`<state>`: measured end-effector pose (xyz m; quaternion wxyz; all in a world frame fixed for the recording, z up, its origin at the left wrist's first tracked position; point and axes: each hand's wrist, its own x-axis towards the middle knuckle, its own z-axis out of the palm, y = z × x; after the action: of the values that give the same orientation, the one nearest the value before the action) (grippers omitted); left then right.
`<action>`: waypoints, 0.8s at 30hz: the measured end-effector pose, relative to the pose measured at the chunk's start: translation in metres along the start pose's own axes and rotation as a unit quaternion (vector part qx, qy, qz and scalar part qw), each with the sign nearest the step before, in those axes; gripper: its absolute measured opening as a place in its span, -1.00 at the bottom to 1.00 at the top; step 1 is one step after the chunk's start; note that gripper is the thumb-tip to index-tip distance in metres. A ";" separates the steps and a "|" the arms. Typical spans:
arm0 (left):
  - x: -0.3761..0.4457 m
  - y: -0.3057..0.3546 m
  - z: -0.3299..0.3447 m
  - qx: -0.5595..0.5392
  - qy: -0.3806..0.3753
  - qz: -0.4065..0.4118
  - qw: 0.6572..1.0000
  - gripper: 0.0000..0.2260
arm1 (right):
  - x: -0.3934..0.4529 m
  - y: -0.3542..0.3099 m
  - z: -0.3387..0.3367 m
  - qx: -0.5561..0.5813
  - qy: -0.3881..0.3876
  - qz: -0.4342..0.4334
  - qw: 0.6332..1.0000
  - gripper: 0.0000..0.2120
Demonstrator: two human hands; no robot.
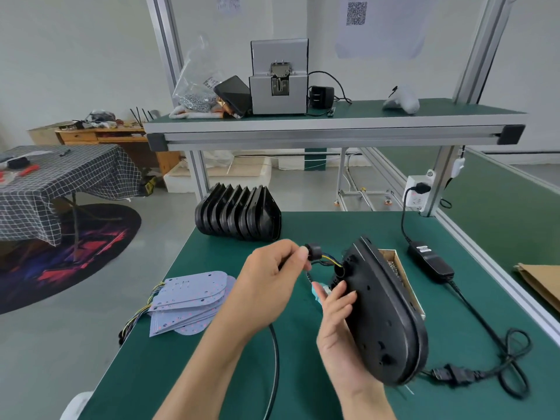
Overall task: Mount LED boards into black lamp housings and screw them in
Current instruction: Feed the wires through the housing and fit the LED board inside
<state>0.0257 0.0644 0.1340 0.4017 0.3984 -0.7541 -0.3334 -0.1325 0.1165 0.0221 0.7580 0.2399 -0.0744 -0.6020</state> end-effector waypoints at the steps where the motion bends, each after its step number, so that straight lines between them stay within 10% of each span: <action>1: 0.002 0.004 0.002 0.009 -0.001 0.001 1.000 -0.73 | 0.002 0.010 -0.002 0.016 -0.001 -0.035 0.999 -0.40; 5: 0.008 0.007 0.007 0.044 0.014 0.002 0.999 -0.73 | 0.007 0.053 -0.009 0.068 -0.035 -0.090 0.993 -0.39; 11: 0.010 0.016 -0.002 0.033 0.057 0.010 0.998 -0.72 | 0.006 0.095 -0.016 0.096 -0.130 0.053 0.985 -0.83; 14: 0.005 0.021 -0.008 0.056 0.042 0.014 0.997 -0.73 | 0.002 0.109 -0.014 -0.022 -0.111 0.056 0.992 -0.65; 16: 0.002 0.022 -0.012 0.084 0.042 0.008 0.996 -0.74 | 0.002 0.117 -0.007 -0.142 -0.019 -0.024 0.989 -0.87; 20: 0.001 0.025 -0.018 0.163 0.053 0.009 0.985 -0.75 | 0.003 0.118 0.021 -0.477 0.051 -0.263 0.837 -0.65; 24: -0.003 0.028 -0.014 0.252 0.046 0.012 0.967 -0.77 | 0.004 0.114 0.054 -0.615 0.068 -0.287 0.731 -0.58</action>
<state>0.0298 0.0773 0.1626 0.3265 0.4923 -0.7995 -0.1089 -0.0529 0.1162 0.1198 0.5338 -0.2283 0.4368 -0.6871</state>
